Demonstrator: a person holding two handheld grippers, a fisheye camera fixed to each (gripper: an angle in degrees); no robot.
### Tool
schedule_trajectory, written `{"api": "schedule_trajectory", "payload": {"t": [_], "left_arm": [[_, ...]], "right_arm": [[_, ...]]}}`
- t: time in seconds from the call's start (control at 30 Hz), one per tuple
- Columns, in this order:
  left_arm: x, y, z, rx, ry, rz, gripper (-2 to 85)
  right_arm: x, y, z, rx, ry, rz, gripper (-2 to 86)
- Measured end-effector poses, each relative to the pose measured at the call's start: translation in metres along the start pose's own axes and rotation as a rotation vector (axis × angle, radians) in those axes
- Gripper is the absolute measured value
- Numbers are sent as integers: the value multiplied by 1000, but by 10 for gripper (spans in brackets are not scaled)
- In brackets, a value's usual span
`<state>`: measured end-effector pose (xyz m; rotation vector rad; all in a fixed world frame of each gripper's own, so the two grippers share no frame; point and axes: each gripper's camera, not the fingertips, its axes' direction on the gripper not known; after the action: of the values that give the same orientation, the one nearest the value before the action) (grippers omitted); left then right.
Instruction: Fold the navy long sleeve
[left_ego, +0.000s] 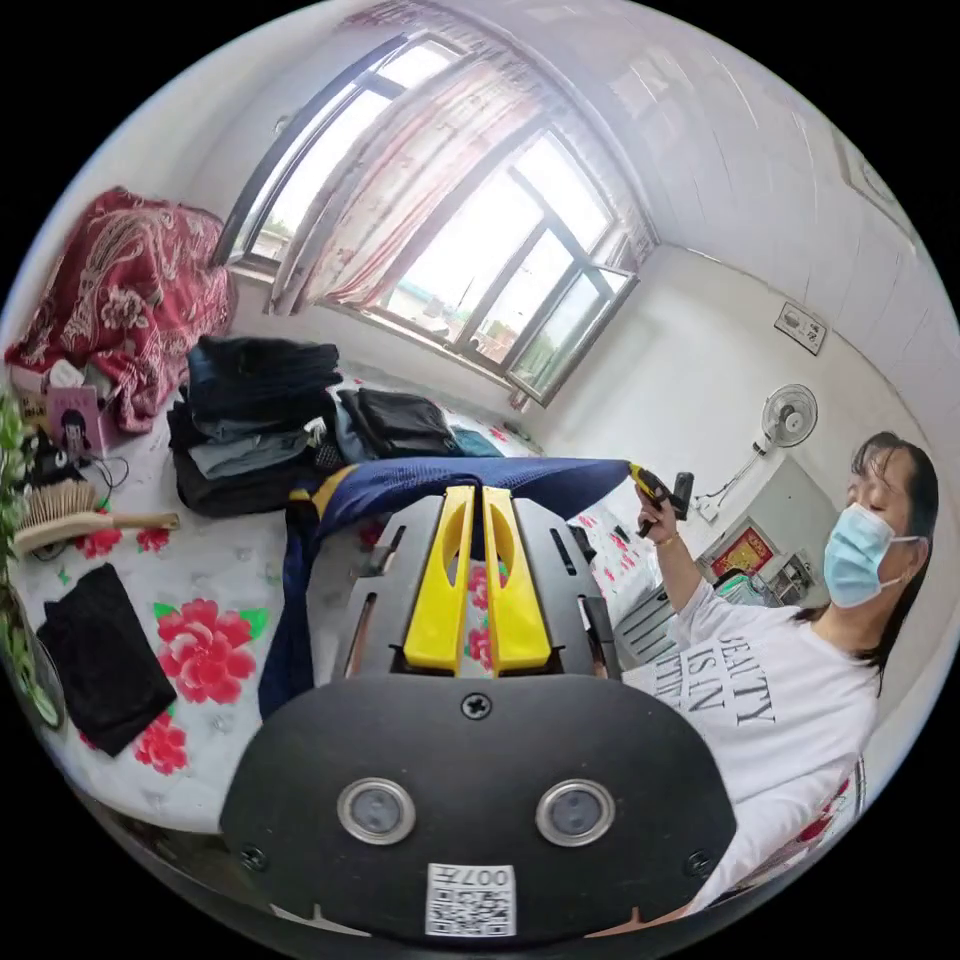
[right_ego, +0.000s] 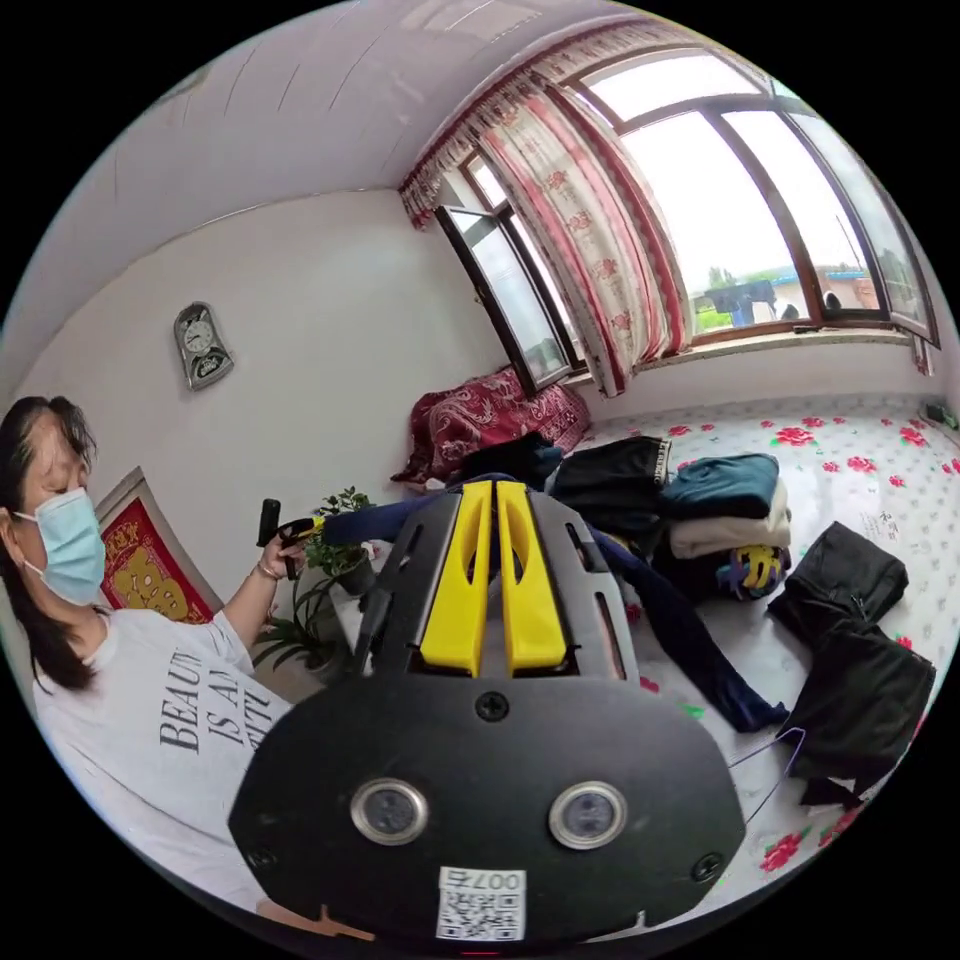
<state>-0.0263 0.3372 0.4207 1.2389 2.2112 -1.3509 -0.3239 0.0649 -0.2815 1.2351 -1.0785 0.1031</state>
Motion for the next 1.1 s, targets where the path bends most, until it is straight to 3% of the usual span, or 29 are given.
{"api": "schedule_trajectory", "payload": {"t": [0.1,0.27,0.43,0.8,1.1], "left_arm": [[-11,59,16,-79,9,-98,-7],[-59,198,84,-265,-3,-417,-7],[-81,298,126,-342,-21,-704,-8],[-38,314,135,-367,-168,-698,-8],[-14,350,152,-428,-321,-771,-8]], "right_arm": [[7,71,13,-184,47,13,-3],[55,229,71,-570,134,237,-3],[74,315,99,-726,122,350,-3],[78,354,94,-773,73,275,-2],[82,426,143,-1014,87,220,-2]]}}
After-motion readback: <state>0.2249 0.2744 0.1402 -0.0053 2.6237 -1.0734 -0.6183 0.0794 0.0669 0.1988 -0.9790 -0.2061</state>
